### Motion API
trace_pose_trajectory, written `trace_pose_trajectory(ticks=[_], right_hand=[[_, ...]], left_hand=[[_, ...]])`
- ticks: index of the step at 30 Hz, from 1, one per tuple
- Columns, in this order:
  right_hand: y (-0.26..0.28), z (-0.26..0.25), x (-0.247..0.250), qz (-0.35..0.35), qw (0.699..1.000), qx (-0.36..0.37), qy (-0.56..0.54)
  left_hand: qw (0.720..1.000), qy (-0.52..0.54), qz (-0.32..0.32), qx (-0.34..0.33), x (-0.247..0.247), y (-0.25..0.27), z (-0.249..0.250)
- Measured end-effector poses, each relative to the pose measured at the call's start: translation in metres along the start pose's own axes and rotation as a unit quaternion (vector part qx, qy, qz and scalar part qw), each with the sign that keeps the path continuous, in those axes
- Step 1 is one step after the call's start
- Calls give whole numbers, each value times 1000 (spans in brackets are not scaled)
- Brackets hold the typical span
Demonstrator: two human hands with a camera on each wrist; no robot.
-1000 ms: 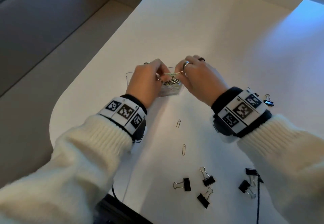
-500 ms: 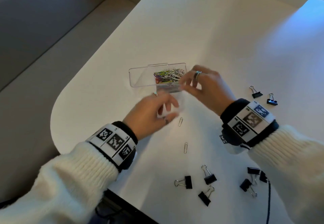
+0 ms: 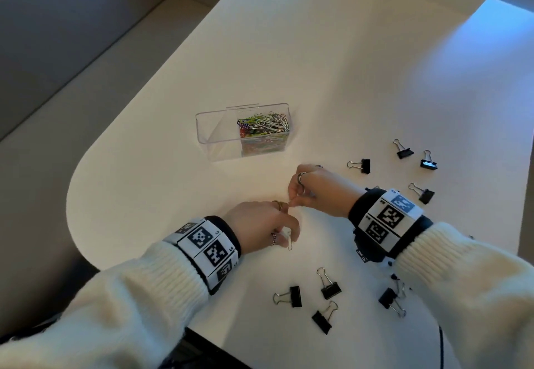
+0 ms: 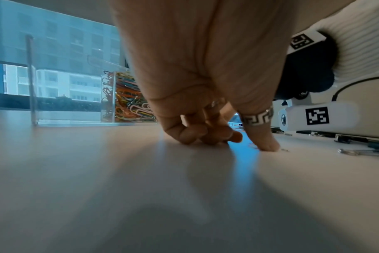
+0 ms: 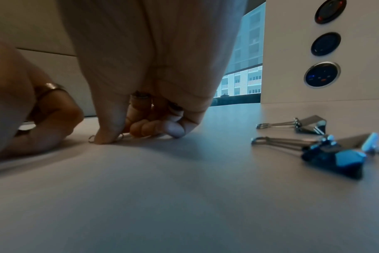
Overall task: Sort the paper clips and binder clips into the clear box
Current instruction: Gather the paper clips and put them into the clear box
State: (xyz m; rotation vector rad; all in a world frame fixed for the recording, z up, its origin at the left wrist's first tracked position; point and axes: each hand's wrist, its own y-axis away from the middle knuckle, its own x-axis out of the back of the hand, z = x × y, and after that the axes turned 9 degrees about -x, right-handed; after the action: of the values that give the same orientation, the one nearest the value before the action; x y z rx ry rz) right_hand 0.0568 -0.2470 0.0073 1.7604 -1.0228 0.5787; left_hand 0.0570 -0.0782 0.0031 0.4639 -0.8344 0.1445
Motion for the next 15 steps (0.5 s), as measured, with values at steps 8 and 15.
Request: trace_pose_trajectory(ticks=[8, 15], right_hand=[[19, 13, -3, 25, 999, -12, -43], [41, 3, -3, 162, 973, -5, -162]], left_hand=[[999, 14, 33, -6, -10, -3, -3], [763, 532, 355, 88, 14, 4, -3]])
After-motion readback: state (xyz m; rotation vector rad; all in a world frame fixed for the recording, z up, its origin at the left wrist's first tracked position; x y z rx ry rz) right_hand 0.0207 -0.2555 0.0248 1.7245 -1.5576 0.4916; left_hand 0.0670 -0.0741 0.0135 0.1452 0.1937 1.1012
